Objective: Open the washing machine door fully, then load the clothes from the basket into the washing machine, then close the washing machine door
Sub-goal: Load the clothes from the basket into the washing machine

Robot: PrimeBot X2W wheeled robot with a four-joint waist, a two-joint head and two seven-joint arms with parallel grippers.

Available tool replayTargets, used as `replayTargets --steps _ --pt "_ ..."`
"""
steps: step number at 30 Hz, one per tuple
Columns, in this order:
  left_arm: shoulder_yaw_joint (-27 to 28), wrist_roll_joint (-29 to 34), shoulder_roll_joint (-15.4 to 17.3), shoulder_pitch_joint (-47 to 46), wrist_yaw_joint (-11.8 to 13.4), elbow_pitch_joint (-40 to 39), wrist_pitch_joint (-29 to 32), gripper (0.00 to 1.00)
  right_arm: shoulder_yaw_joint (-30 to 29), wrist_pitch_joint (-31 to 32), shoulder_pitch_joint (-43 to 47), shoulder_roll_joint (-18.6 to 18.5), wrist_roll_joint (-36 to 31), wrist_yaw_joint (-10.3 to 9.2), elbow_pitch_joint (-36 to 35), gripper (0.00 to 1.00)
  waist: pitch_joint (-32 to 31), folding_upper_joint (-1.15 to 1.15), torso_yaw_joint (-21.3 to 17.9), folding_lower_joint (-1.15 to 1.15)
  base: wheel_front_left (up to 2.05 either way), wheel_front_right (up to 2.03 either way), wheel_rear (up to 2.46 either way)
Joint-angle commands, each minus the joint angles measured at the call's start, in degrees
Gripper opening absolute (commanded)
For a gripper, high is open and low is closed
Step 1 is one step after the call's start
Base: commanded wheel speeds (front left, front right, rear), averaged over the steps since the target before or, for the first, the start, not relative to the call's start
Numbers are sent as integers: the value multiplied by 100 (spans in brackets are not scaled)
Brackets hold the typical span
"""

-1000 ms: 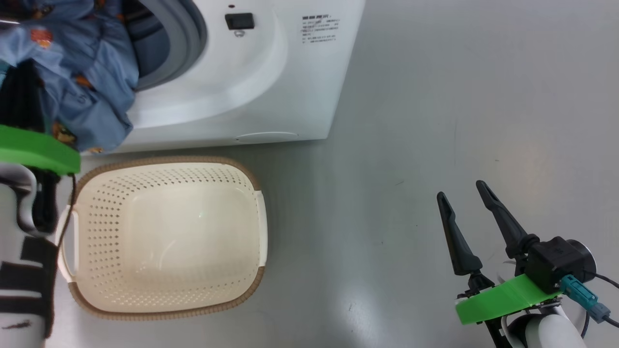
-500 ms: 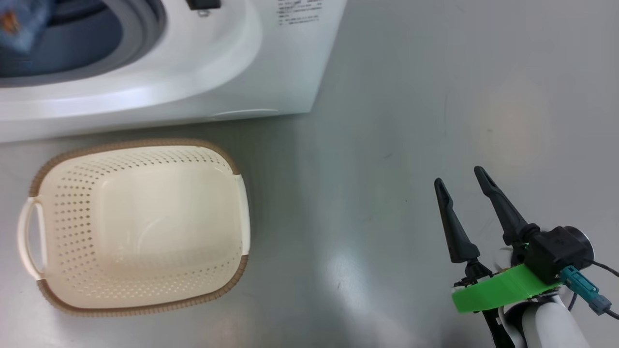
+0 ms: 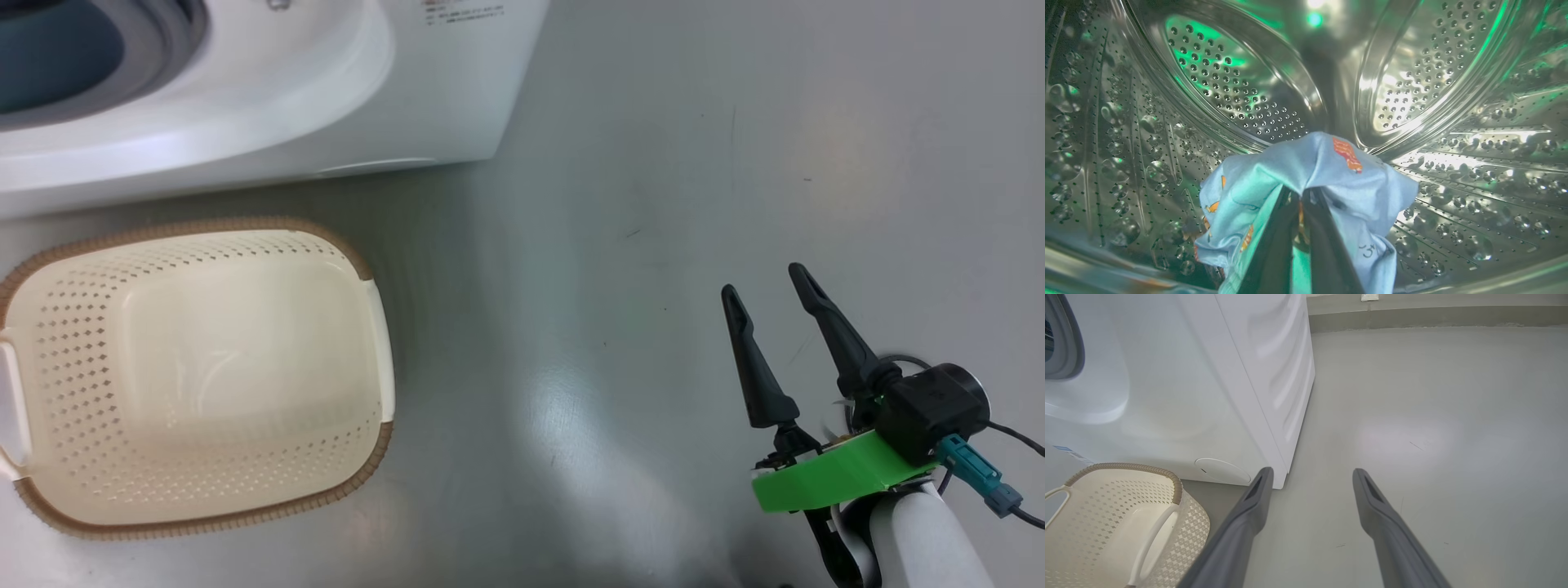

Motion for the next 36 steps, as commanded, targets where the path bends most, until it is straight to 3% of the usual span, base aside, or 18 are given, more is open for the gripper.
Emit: replayTargets --steps 1,11,26,28,29,30,36 --pt "48 46 310 -220 -10 -25 -29 0 140 -64 26 34 55 9 -105 100 43 0 -12 0 0 0 0" --pt "-371 222 333 -1037 -10 860 -34 0 231 -81 -58 37 19 9 -86 100 261 0 -135 0 0 0 0" --pt "-1009 56 192 -1335 -10 1251 -35 0 222 -92 -118 38 -17 9 -59 100 336 0 -109 0 0 0 0" --pt "-1026 22 185 -1330 -10 1234 -35 4 215 -87 -118 38 -23 9 -62 100 333 0 -99 0 0 0 0" --pt "-1037 -5 189 -1325 -10 1202 -35 62 207 -83 -116 38 -28 9 -65 100 330 0 -87 0 0 0 0" --pt "-1044 -32 192 -1310 -10 1182 -35 100 200 -77 -116 38 -34 9 -68 100 324 0 -75 0 0 0 0" --pt "-968 -264 175 -1134 -10 984 -35 100 156 -47 -120 38 -57 9 -93 100 226 0 11 0 0 0 0"
